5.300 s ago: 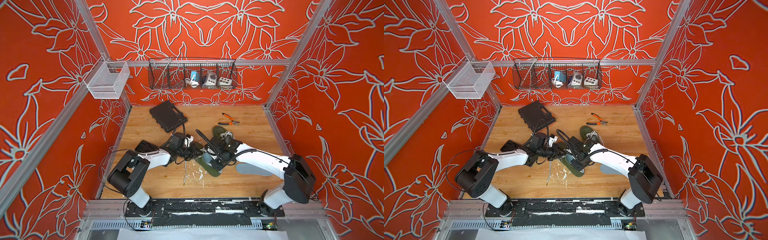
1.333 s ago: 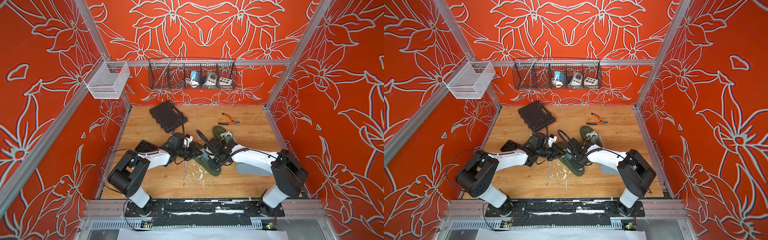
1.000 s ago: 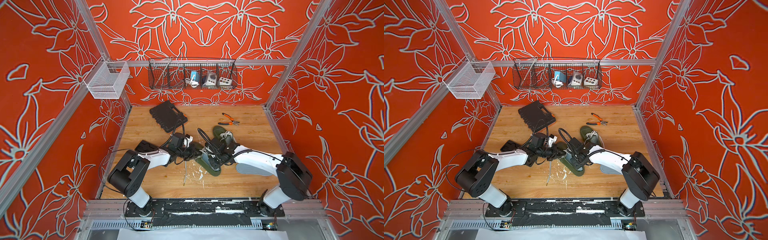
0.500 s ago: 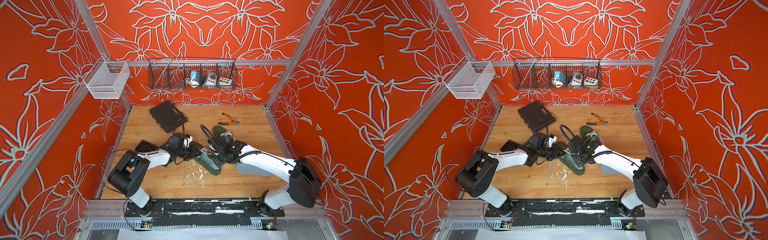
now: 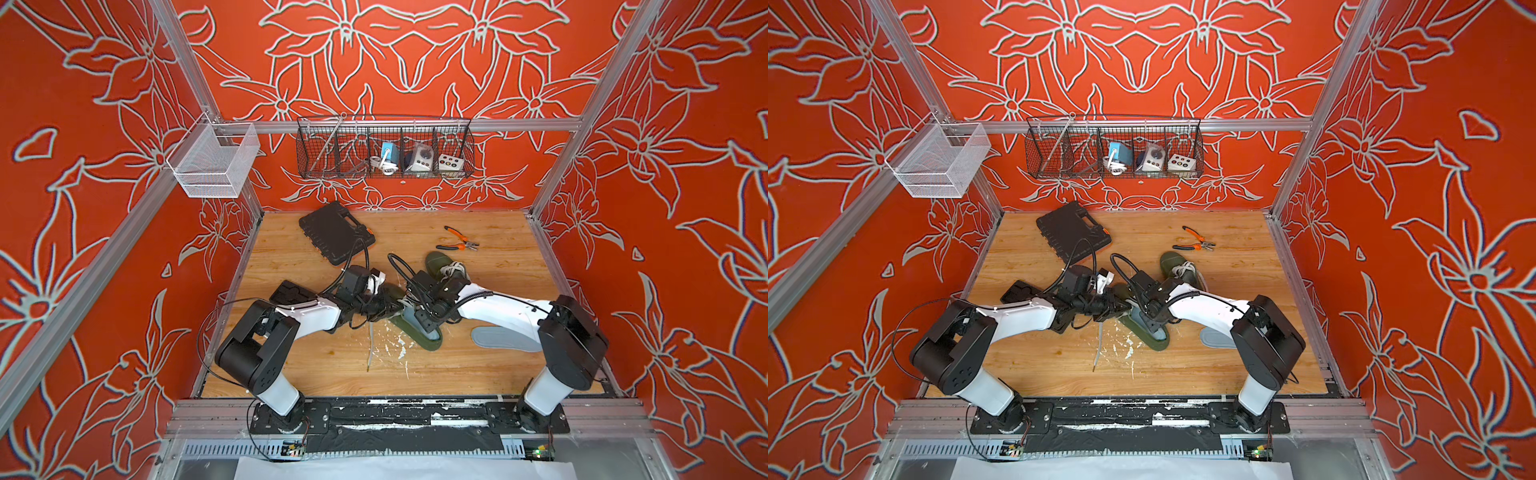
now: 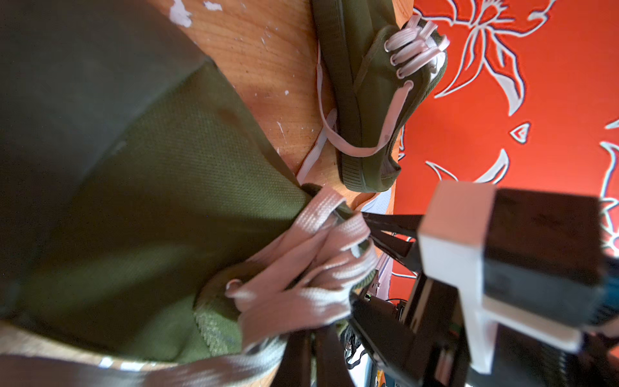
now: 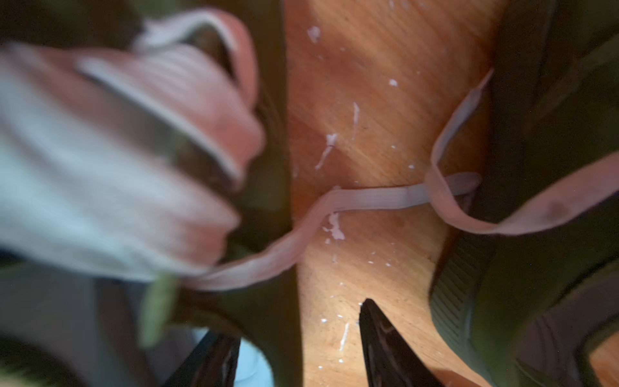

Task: Insert the insole into the shoe
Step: Insert the insole into the shoe, then move the shoe to the center of the board.

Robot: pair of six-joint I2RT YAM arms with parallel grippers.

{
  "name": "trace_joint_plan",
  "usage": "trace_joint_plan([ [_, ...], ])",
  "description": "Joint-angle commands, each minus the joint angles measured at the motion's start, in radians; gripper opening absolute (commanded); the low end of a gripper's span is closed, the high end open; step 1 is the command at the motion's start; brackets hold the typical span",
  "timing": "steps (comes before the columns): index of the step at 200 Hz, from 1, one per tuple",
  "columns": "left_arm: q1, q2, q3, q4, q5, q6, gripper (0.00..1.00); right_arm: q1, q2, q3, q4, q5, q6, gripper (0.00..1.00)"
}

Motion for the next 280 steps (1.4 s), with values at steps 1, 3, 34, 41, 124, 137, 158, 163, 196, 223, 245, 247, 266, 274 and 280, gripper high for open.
trace_joint_plan([
  [1, -0.002, -0.005, 0.012, -0.028, -0.016, 0.019, 0.0, 0.002, -0.032, 0.035, -0.057, 0.143, 0.018, 0.42],
  [3, -0.002, -0.005, 0.012, -0.028, -0.016, 0.019, 0.0, 0.002, -0.04, 0.032, -0.057, 0.141, 0.014, 0.38],
  [34, -0.002, 0.017, 0.021, -0.037, -0.023, 0.033, 0.0, 0.001, -0.132, 0.013, -0.076, 0.083, -0.054, 0.07],
  [41, -0.002, 0.019, 0.022, -0.039, -0.028, 0.036, 0.0, -0.003, -0.141, 0.011, -0.079, 0.058, -0.059, 0.04],
  [124, -0.005, 0.023, 0.035, -0.063, -0.048, 0.054, 0.0, -0.238, -0.266, -0.136, 0.161, -0.567, 0.114, 0.11],
  [137, -0.009, 0.019, 0.041, -0.067, -0.05, 0.055, 0.0, -0.233, -0.26, -0.108, 0.082, -0.489, 0.084, 0.3],
  [158, -0.015, 0.021, 0.053, -0.072, -0.05, 0.056, 0.0, -0.221, -0.287, -0.105, 0.003, -0.373, 0.04, 0.37],
  [163, -0.015, 0.023, 0.054, -0.072, -0.049, 0.056, 0.0, -0.215, -0.297, -0.107, -0.012, -0.345, 0.029, 0.35],
  [196, -0.015, 0.03, 0.057, -0.066, -0.044, 0.054, 0.0, -0.151, -0.331, -0.11, -0.077, -0.282, 0.01, 0.12],
  [223, -0.015, 0.031, 0.06, -0.069, -0.045, 0.055, 0.0, -0.097, -0.295, -0.136, -0.043, -0.301, 0.03, 0.04],
  [245, -0.015, 0.033, 0.065, -0.074, -0.041, 0.056, 0.0, -0.065, -0.238, -0.168, 0.021, -0.32, 0.046, 0.03],
  [247, -0.015, 0.033, 0.066, -0.074, -0.041, 0.056, 0.0, -0.063, -0.233, -0.172, 0.028, -0.322, 0.048, 0.03],
  [266, -0.015, 0.03, 0.066, -0.077, -0.042, 0.056, 0.0, -0.053, -0.192, -0.196, 0.086, -0.34, 0.062, 0.03],
  [274, -0.015, 0.03, 0.065, -0.077, -0.042, 0.056, 0.0, -0.054, -0.175, -0.207, 0.109, -0.346, 0.061, 0.03],
  [280, -0.015, 0.03, 0.065, -0.076, -0.042, 0.056, 0.0, -0.053, -0.159, -0.209, 0.118, -0.346, 0.057, 0.03],
])
